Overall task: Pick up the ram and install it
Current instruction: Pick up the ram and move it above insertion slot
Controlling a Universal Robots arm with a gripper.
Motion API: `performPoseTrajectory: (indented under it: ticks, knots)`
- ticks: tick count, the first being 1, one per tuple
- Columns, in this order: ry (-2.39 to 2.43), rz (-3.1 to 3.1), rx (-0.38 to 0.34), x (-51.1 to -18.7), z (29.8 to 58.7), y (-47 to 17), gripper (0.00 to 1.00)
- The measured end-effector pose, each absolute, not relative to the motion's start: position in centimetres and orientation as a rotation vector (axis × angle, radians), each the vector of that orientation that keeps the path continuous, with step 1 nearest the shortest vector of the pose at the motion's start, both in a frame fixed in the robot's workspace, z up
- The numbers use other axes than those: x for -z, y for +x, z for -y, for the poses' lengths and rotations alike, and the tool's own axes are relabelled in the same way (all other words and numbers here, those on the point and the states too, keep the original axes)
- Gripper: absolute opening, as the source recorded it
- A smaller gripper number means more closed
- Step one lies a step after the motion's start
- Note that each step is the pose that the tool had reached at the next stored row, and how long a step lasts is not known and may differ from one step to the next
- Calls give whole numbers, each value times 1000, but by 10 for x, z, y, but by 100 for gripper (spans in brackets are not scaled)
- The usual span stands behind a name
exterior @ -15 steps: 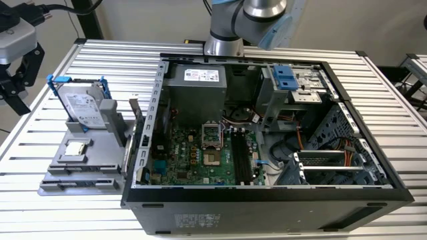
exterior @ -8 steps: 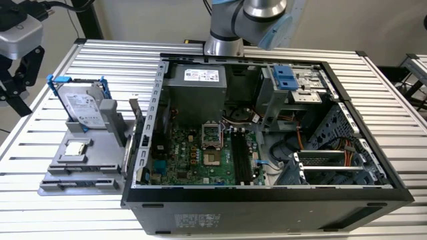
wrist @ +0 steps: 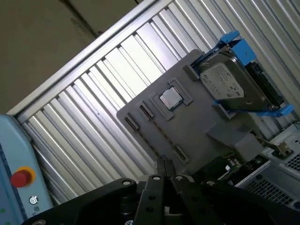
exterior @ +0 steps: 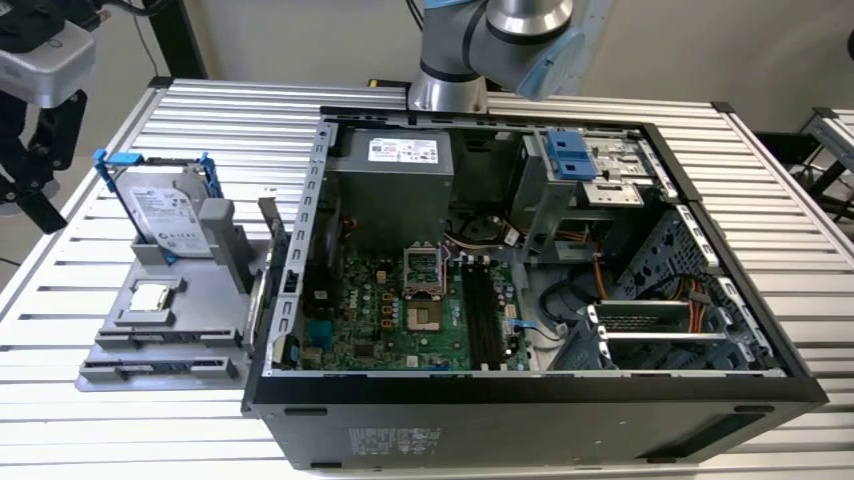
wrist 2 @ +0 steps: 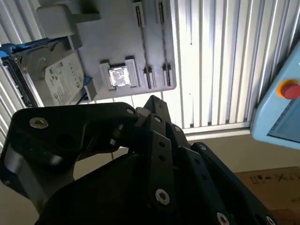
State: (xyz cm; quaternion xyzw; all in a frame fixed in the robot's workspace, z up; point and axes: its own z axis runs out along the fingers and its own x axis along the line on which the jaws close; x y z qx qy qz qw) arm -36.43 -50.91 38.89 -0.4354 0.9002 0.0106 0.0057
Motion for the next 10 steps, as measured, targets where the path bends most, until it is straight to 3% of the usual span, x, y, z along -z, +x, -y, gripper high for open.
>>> performPoseTrajectory:
  ticks: [10]
  knots:
    - [-1603, -2690, -35, -389, 509, -364, 0]
